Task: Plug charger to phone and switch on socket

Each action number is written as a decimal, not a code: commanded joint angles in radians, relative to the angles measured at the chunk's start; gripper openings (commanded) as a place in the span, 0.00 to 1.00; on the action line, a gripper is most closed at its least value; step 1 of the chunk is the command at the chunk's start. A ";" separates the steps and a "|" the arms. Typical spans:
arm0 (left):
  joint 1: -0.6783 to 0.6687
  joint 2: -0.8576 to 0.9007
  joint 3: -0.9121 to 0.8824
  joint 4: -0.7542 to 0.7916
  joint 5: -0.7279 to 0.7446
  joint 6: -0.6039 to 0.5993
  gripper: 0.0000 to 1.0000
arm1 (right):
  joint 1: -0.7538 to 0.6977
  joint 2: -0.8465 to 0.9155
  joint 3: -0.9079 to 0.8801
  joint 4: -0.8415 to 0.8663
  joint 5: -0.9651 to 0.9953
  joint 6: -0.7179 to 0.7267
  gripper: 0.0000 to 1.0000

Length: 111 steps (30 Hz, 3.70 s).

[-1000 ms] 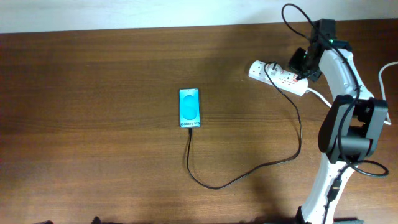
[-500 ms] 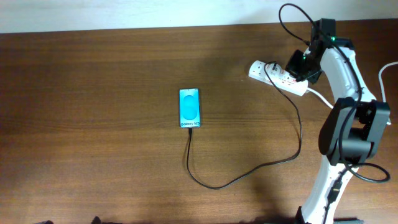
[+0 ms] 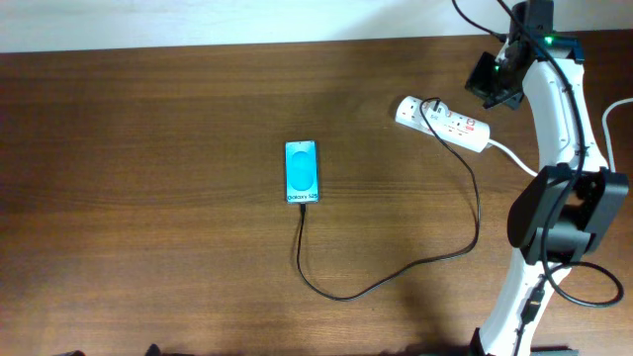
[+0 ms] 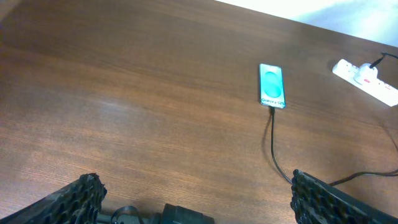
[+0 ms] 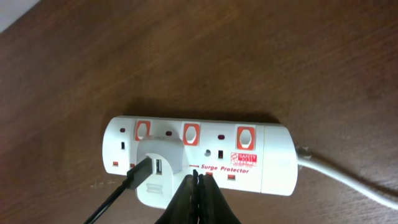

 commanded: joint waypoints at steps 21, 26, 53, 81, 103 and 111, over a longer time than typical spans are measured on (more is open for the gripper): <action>0.000 -0.002 -0.004 0.000 -0.011 -0.014 0.99 | 0.021 0.172 -0.006 0.036 -0.021 -0.144 0.04; 0.000 -0.002 -0.004 0.000 -0.011 -0.014 0.99 | 0.022 0.198 -0.006 0.068 -0.042 -0.167 0.04; 0.000 -0.002 -0.004 0.000 -0.011 -0.014 0.99 | 0.046 0.235 -0.006 0.093 -0.043 -0.174 0.04; 0.000 -0.002 -0.004 0.000 -0.011 -0.014 0.99 | 0.055 0.261 0.126 -0.021 -0.005 -0.191 0.04; 0.000 -0.002 -0.004 0.000 -0.011 -0.014 0.99 | 0.057 0.263 0.070 0.020 -0.001 -0.162 0.04; 0.000 -0.002 -0.004 0.000 -0.011 -0.014 0.99 | 0.058 0.295 0.070 -0.010 0.000 -0.163 0.04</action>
